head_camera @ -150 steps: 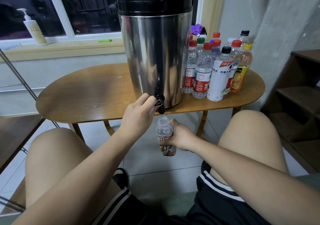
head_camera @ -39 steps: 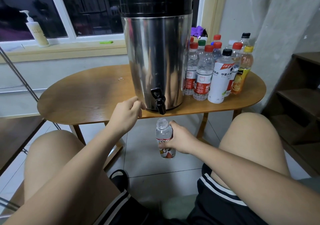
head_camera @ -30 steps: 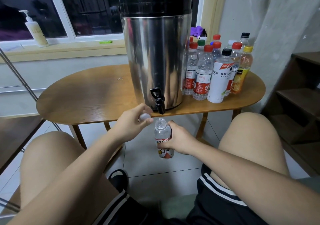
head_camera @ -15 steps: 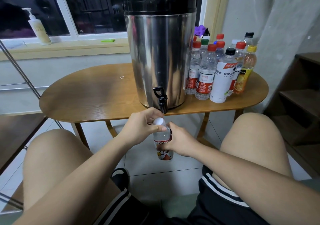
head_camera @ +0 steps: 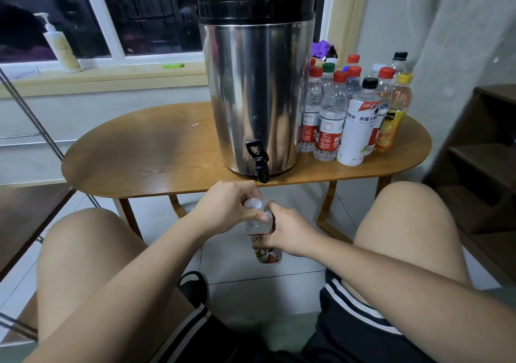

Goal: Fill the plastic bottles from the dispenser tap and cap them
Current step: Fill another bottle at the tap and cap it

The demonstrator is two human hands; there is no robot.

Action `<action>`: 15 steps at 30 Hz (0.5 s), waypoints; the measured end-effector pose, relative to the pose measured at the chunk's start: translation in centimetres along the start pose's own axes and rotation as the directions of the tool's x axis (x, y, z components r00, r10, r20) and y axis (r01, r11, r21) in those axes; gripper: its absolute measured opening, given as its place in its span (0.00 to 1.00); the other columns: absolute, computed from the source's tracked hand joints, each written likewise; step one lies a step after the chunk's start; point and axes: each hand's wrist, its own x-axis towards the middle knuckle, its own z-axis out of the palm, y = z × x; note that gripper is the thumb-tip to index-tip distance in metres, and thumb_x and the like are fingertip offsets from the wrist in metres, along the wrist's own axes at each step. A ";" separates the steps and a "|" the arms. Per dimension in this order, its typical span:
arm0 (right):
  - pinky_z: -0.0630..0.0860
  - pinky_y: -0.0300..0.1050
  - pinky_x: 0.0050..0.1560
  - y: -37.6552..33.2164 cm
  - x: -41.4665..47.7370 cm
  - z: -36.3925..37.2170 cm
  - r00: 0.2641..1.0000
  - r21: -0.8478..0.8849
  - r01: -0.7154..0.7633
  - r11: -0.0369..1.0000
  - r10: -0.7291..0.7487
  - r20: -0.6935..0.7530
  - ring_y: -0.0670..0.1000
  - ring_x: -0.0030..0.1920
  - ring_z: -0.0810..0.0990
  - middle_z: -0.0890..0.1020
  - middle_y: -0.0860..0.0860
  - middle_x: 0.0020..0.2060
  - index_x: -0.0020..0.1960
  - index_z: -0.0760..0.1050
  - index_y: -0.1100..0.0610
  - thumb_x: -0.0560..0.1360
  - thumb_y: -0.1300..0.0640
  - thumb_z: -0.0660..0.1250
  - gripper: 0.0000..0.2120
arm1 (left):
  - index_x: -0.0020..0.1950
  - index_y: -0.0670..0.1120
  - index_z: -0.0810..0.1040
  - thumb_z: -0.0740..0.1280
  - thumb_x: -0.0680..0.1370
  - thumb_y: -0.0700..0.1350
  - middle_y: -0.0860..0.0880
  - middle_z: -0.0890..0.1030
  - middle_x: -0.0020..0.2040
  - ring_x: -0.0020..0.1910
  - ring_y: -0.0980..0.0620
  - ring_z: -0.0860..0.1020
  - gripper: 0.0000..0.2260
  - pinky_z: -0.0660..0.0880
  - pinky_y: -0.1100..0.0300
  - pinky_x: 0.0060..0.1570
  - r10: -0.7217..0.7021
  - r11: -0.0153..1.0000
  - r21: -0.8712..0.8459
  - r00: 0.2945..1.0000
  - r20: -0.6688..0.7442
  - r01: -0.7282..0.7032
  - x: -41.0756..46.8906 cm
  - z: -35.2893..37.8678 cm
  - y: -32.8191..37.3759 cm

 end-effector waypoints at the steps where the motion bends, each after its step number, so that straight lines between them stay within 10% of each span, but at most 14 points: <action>1: 0.77 0.47 0.41 0.0 0.1 -0.1 1.000 -0.015 0.003 1.000 -0.003 -0.012 0.50 0.50 0.81 0.82 0.45 0.51 0.59 0.70 0.45 0.65 0.35 0.83 0.33 | 0.52 0.57 0.83 0.83 0.71 0.62 0.59 0.84 0.47 0.49 0.57 0.81 0.17 0.81 0.51 0.49 -0.001 0.998 -0.066 1.000 0.029 0.003 -0.1 -0.2 -0.2; 8: 0.81 0.51 0.47 0.3 0.4 0.1 1.000 -0.023 0.017 1.000 -0.017 -0.023 0.50 0.50 0.82 0.83 0.45 0.52 0.58 0.71 0.45 0.64 0.33 0.82 0.32 | 0.67 0.62 0.85 0.80 0.77 0.56 0.63 0.85 0.59 0.57 0.62 0.81 0.18 0.79 0.61 0.56 -0.022 0.997 -0.074 0.992 0.126 0.031 -0.5 -1.1 -1.3; 15: 0.83 0.55 0.47 0.1 0.4 0.4 0.998 -0.035 0.050 0.998 -0.051 -0.047 0.51 0.49 0.82 0.83 0.44 0.48 0.55 0.69 0.42 0.64 0.30 0.80 0.30 | 0.52 0.53 0.87 0.81 0.69 0.67 0.57 0.86 0.44 0.46 0.56 0.83 0.21 0.82 0.57 0.44 -0.128 0.990 0.073 0.990 0.052 0.124 -0.1 -2.0 -0.3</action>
